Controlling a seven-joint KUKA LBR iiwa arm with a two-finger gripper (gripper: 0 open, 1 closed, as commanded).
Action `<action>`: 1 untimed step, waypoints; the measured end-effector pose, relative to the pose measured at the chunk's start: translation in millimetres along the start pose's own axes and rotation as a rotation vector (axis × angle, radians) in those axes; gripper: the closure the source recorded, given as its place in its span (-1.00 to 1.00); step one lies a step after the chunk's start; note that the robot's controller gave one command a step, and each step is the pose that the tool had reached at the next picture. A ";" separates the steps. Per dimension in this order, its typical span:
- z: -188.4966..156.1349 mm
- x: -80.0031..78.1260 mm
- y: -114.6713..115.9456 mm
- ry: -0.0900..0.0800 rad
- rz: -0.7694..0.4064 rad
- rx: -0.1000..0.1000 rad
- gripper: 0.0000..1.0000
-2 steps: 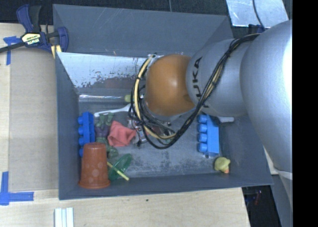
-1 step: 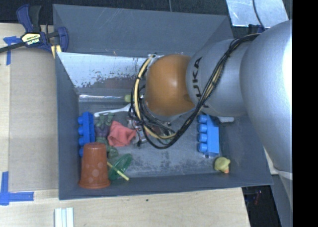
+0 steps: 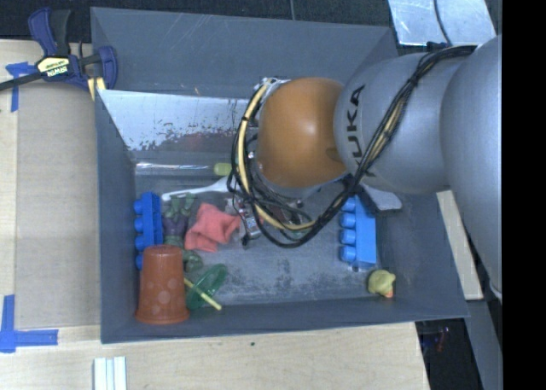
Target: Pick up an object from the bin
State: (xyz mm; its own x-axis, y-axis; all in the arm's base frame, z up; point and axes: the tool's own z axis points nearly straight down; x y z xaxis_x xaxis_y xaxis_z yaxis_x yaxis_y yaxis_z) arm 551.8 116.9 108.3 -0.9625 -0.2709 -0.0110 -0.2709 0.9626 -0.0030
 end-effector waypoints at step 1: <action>-30.2 -3.4 -0.5 -0.012 0.001 0.001 1.00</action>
Offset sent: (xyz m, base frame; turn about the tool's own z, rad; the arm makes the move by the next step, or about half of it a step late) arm 0.0025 0.0002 0.0556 0.0005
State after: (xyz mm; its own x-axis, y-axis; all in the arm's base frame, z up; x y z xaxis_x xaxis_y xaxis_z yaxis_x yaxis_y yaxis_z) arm 554.8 117.3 138.5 -0.9625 -0.2704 -0.0230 -0.2704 0.9627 -0.0042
